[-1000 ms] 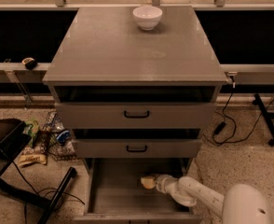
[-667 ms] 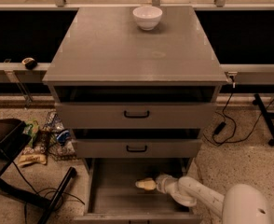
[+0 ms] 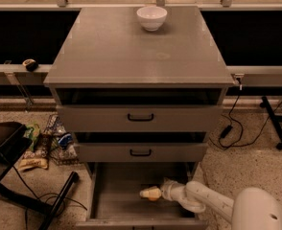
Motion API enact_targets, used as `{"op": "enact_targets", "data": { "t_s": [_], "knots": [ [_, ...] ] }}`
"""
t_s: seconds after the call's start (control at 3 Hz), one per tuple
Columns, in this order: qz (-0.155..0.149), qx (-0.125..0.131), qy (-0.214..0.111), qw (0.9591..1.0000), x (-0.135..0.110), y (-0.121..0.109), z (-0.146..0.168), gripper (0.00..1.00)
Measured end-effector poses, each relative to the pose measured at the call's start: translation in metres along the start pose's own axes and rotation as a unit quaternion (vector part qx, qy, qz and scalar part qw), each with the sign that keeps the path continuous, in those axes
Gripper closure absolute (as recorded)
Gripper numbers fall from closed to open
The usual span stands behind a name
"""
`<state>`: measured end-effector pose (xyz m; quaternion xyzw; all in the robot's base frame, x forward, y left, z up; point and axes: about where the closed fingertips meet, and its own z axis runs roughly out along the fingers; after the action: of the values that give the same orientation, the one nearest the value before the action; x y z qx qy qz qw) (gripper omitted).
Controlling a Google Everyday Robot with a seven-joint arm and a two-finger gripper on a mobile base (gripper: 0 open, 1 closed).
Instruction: Place orange into bottom drawer
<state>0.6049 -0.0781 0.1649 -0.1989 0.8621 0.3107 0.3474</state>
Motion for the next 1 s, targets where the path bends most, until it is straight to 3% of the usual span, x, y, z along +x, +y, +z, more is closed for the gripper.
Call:
{"op": "enact_targets", "data": {
  "t_s": [0.33, 0.67, 1.0],
  "knots": [
    [-0.050, -0.019, 0.030, 0.9982, 0.001, 0.020, -0.048, 0.00],
    [-0.103, -0.024, 0.060, 0.9925, -0.011, 0.052, -0.140, 0.00],
    [-0.135, -0.029, 0.093, 0.9861, -0.021, 0.088, -0.202, 0.00]
  ]
}}
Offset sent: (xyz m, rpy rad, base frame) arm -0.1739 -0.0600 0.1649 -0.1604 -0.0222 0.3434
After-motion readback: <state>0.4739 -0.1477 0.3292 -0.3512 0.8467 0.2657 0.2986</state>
